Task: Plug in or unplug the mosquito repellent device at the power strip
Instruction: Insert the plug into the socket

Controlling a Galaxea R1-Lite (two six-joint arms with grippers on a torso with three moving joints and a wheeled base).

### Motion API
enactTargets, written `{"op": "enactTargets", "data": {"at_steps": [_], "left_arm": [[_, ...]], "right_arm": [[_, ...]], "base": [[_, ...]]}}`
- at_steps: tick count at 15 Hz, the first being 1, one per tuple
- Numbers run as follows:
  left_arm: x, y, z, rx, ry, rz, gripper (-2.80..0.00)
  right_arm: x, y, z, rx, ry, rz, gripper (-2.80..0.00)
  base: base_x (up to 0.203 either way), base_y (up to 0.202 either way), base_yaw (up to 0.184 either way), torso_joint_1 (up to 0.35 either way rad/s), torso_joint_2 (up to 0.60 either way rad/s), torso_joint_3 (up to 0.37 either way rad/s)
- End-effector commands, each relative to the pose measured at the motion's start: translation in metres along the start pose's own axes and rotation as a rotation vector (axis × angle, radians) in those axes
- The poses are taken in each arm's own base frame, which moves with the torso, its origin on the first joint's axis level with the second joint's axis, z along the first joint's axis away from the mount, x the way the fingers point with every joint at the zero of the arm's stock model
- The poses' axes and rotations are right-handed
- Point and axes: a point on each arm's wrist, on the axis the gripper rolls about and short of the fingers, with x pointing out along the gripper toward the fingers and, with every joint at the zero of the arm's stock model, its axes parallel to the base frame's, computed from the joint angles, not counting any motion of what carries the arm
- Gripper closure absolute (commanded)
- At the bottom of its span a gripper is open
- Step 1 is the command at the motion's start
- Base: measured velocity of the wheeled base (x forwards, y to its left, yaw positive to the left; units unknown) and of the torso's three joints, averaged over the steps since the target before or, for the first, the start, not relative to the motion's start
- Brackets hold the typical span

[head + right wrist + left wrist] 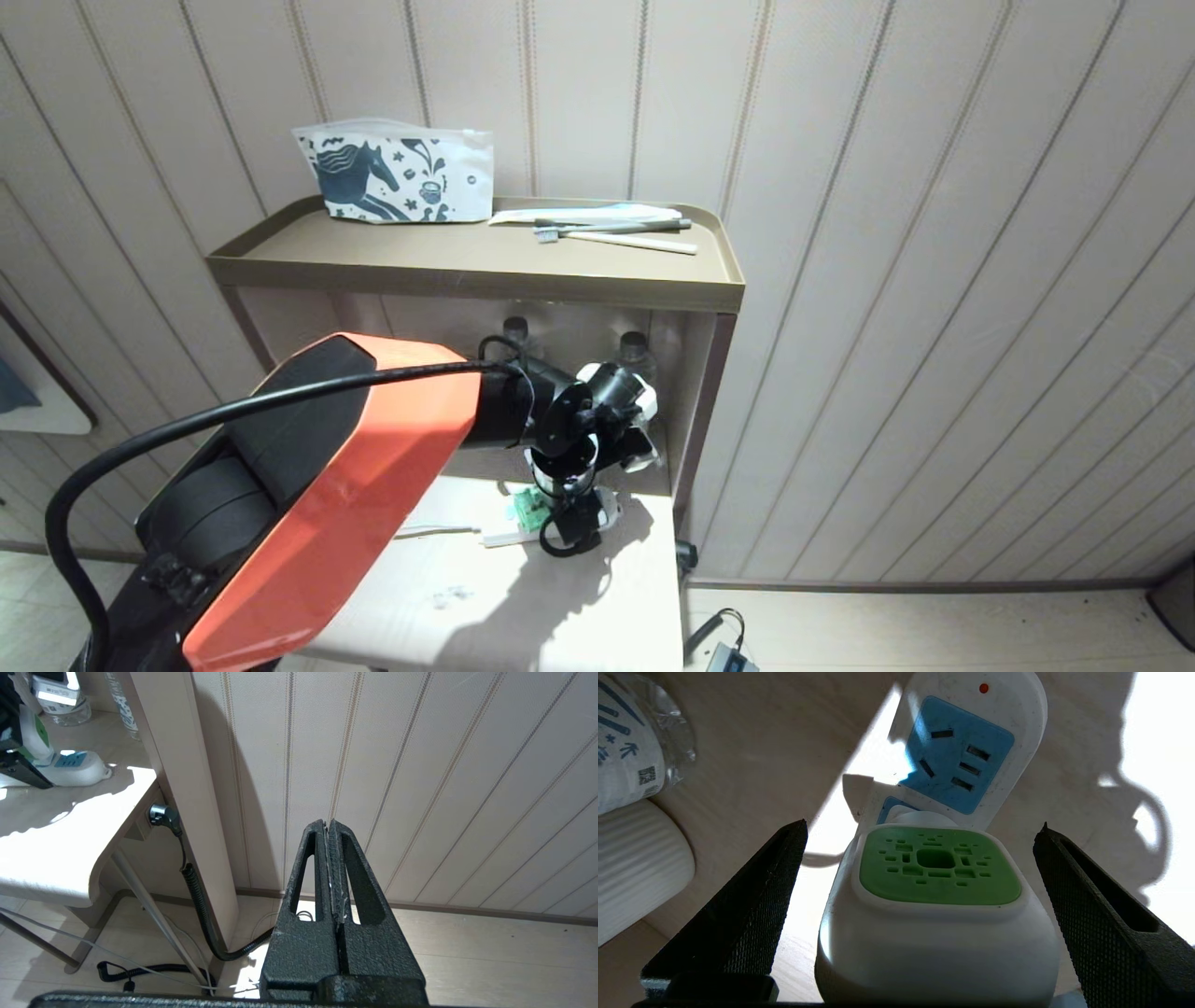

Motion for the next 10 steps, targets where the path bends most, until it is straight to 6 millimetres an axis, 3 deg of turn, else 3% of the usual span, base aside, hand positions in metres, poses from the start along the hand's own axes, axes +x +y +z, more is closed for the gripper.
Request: {"op": "enactTargets", "data": {"at_steps": [1, 10], "left_arm": [[-0.011, 0.007, -0.001, -0.011, -0.018, 0.013, -2.8], [-0.038, 0.016, -0.001, -0.029, -0.108, -0.031, -2.8]], "right_arm": [[0.0, 0.0, 0.0, -0.001, 0.001, 0.001, 0.0], [0.0, 0.0, 0.0, -0.001, 0.001, 0.001, 0.0]], "base": [[0.0, 0.0, 0.0, 0.0, 0.0, 0.0], [0.0, 0.0, 0.0, 0.0, 0.0, 0.0]]}}
